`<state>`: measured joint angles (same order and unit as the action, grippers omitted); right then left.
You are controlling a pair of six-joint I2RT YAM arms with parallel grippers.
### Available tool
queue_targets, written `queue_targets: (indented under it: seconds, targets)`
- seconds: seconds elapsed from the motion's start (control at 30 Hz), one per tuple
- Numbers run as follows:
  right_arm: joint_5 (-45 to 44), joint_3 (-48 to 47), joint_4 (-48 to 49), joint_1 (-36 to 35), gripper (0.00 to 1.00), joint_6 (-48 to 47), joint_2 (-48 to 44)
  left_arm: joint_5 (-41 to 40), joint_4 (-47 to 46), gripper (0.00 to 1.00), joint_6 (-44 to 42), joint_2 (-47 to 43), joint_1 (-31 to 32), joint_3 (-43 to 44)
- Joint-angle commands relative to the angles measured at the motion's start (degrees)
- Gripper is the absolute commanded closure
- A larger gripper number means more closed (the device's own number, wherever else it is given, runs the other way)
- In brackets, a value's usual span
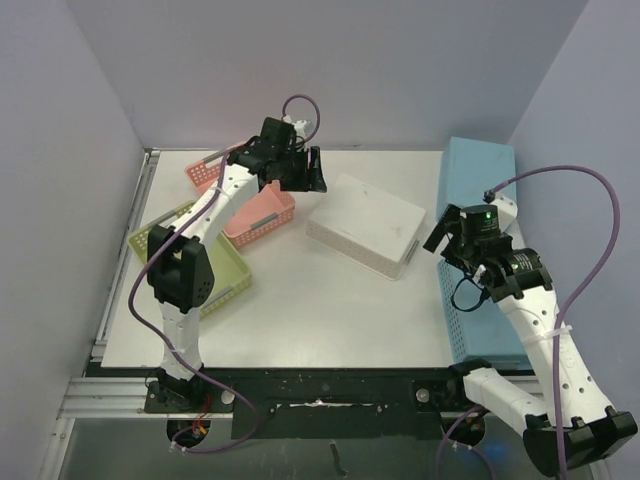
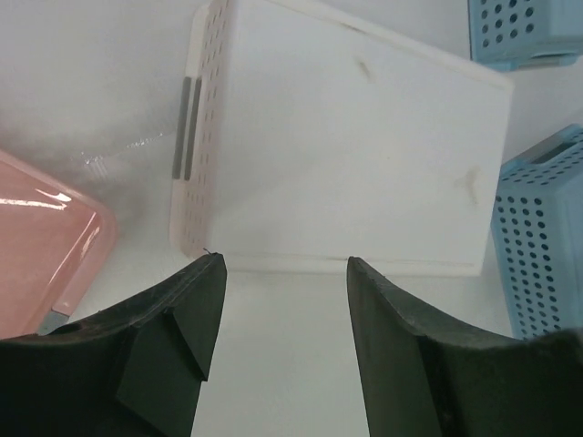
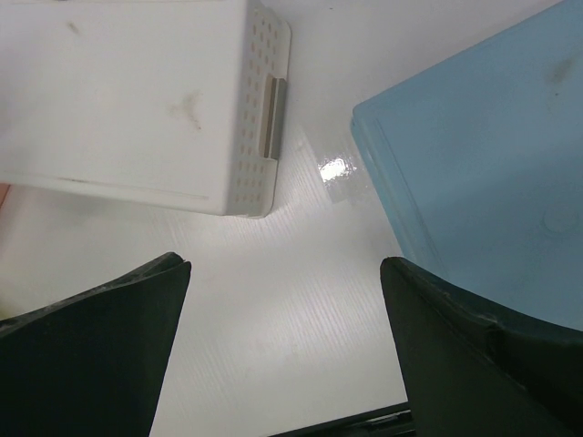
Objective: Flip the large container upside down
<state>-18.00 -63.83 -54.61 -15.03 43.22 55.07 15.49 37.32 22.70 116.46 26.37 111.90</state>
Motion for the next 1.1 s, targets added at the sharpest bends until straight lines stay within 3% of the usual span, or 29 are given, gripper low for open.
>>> queue_targets:
  seconds: [0.0,0.2,0.33,0.57,0.83,0.9,0.93,0.97,1.07]
  targets:
    - [4.02,0.65,4.1,0.14,0.1,-1.84,1.82,-2.22,4.35,0.45,-4.95,-1.47,1.43,1.66]
    - [5.32,2.05,4.41,0.17,0.11,-2.13,3.97,-1.68,1.62,0.46,-5.22,-6.45,5.2,-6.97]
    - [6.53,1.91,5.15,0.02,0.11,-2.78,5.41,7.53,-1.75,0.46,-5.96,-7.78,6.87,-13.34]
    - [6.12,1.04,4.57,0.08,0.11,-3.1,5.3,7.46,1.47,0.47,-7.58,1.39,8.35,-10.79]
    - [5.71,1.53,2.86,-0.15,0.11,-1.71,2.46,2.66,1.12,0.48,-4.73,19.39,8.99,11.23]
    - [5.78,1.94,2.75,-0.18,0.11,-1.58,2.01,1.35,2.53,0.47,-3.74,24.47,9.0,20.65]
    - [5.76,1.98,2.61,-0.2,0.11,-1.56,1.94,1.11,5.36,0.47,-3.46,27.86,8.97,30.66]
    - [5.59,1.96,2.35,-0.2,0.11,-1.56,1.89,1.19,7.88,0.46,-2.85,31.29,8.84,35.43]
    - [5.29,1.47,1.78,-0.3,0.11,-1.72,2.22,4.89,-1.05,0.46,1.24,26.97,7.55,29.58]
